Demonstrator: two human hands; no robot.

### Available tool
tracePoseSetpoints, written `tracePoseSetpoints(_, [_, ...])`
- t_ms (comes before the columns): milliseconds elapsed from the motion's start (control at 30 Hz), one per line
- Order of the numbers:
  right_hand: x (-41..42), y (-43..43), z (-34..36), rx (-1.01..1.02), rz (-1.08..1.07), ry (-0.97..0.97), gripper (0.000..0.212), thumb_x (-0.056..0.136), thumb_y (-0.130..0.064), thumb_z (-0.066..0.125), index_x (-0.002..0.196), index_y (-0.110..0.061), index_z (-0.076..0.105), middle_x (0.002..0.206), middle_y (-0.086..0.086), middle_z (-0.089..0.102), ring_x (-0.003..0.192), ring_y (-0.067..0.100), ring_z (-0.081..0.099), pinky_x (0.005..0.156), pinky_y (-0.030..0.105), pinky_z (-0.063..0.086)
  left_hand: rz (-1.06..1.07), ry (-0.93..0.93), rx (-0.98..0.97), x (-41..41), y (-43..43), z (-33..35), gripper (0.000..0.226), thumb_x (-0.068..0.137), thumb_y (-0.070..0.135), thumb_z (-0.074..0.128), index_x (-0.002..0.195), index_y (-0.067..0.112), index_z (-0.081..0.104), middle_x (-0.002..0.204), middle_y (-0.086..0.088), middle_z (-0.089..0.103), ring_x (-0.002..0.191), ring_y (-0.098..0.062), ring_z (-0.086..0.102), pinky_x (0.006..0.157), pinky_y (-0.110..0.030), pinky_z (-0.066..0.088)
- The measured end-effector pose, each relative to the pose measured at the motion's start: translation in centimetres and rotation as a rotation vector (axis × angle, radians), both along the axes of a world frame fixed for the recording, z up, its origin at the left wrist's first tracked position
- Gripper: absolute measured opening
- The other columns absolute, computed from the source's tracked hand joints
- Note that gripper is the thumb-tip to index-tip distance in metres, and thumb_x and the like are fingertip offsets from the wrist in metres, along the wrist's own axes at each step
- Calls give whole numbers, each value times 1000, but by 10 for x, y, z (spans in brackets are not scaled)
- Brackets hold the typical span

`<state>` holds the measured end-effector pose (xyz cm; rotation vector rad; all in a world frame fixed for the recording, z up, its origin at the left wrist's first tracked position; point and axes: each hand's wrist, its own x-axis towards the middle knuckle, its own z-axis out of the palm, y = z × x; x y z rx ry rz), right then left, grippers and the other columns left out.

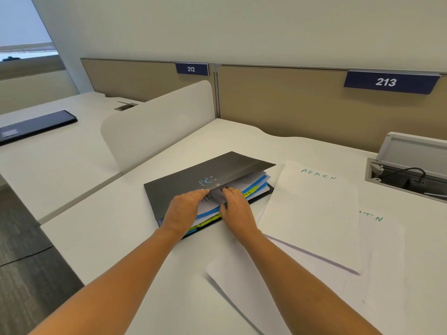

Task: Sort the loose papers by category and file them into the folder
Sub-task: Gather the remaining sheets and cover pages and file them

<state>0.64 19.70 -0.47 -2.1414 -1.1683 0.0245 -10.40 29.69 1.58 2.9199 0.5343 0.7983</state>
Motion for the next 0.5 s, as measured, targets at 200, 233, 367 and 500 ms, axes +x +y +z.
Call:
tracePoseSetpoints(200, [-2, -16, -3, -4, -69, 117, 39, 94, -14, 51, 132, -7, 46, 138, 7, 46, 126, 19, 44, 102, 22, 33, 119, 157, -155, 8, -17, -8, 42, 91, 9, 54, 132, 11, 49, 128, -7, 59, 112, -22, 60, 94, -27, 47])
tracePoseSetpoints(233, [-2, -17, -3, -9, -75, 135, 40, 94, -14, 51, 133, -7, 46, 139, 7, 45, 125, 20, 45, 102, 22, 33, 152, 193, -163, 10, -19, -10, 42, 93, 13, 52, 134, 15, 46, 128, -5, 58, 111, -19, 60, 92, -24, 47])
tracePoseSetpoints(367, [-2, -26, -4, -8, -111, 192, 43, 92, -18, 56, 133, -9, 46, 140, 8, 45, 128, 19, 42, 103, 22, 32, 211, 259, -146, 20, -26, -17, 30, 94, 11, 51, 123, 16, 48, 114, -4, 62, 98, -20, 63, 82, -24, 49])
tracePoseSetpoints(500, [2, -36, -1, -66, -125, 254, 52, 93, -21, 55, 141, -10, 37, 150, 7, 33, 139, 17, 29, 109, 21, 22, 278, 370, -100, 32, -29, -22, 33, 91, 4, 51, 123, 13, 45, 113, -4, 59, 98, -21, 61, 81, -26, 47])
